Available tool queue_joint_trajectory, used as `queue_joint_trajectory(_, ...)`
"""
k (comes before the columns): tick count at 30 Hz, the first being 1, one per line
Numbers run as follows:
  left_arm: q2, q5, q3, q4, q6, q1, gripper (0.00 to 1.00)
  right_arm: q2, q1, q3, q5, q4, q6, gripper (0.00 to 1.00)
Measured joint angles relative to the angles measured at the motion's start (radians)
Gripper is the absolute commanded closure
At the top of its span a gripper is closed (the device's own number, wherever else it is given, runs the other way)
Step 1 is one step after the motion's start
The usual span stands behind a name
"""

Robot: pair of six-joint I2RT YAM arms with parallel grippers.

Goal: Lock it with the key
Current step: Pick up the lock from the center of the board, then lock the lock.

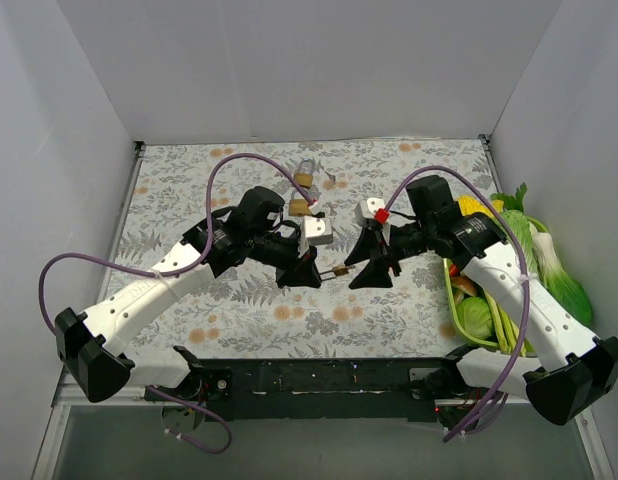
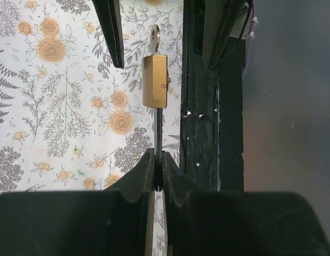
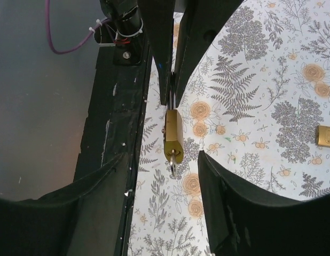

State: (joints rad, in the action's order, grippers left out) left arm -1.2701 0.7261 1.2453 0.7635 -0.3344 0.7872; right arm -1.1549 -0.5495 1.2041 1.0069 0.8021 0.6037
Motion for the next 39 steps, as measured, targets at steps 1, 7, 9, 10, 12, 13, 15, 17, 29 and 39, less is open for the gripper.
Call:
queue_joint_trajectory(1, -0.001, 0.002, 0.000, 0.001, 0.001, 0.000, 1.00, 0.003, -0.004, -0.006, -0.003, -0.018, -0.013, 0.43)
queue_joint_trajectory(7, -0.002, 0.022, 0.000, 0.001, -0.002, 0.000, 1.00, 0.015, -0.037, -0.037, -0.021, -0.101, -0.093, 0.59)
queue_joint_trajectory(9, -0.002, 0.022, 0.000, 0.001, -0.003, 0.000, 1.00, 0.015, -0.049, -0.037, -0.026, -0.115, -0.106, 0.65)
queue_joint_trajectory(10, -0.002, 0.022, 0.000, 0.001, -0.003, 0.000, 1.00, 0.016, -0.053, -0.037, -0.029, -0.121, -0.111, 0.69)
queue_joint_trajectory(12, -0.002, 0.020, 0.000, 0.000, -0.010, 0.000, 1.00, 0.017, -0.059, -0.037, -0.037, -0.127, -0.115, 0.85)
queue_joint_trajectory(13, -0.002, 0.018, 0.000, -0.001, -0.013, 0.000, 1.00, 0.017, -0.061, -0.037, -0.040, -0.127, -0.118, 0.90)
queue_joint_trajectory(15, -0.002, 0.013, 0.000, -0.003, -0.019, 0.001, 1.00, 0.017, -0.061, -0.037, -0.050, -0.132, -0.126, 0.99)
queue_joint_trajectory(17, -0.002, 0.008, 0.000, -0.005, -0.024, 0.000, 1.00, 0.017, -0.061, -0.037, -0.059, -0.133, -0.134, 0.99)
queue_joint_trajectory(29, -0.003, -0.001, 0.009, -0.005, -0.081, -0.002, 1.00, 0.018, -0.064, -0.049, -0.072, -0.180, -0.183, 0.99)
queue_joint_trajectory(39, -0.019, 0.005, 0.013, 0.047, -0.134, -0.010, 1.00, 0.028, -0.104, -0.110, -0.106, -0.262, -0.220, 0.99)
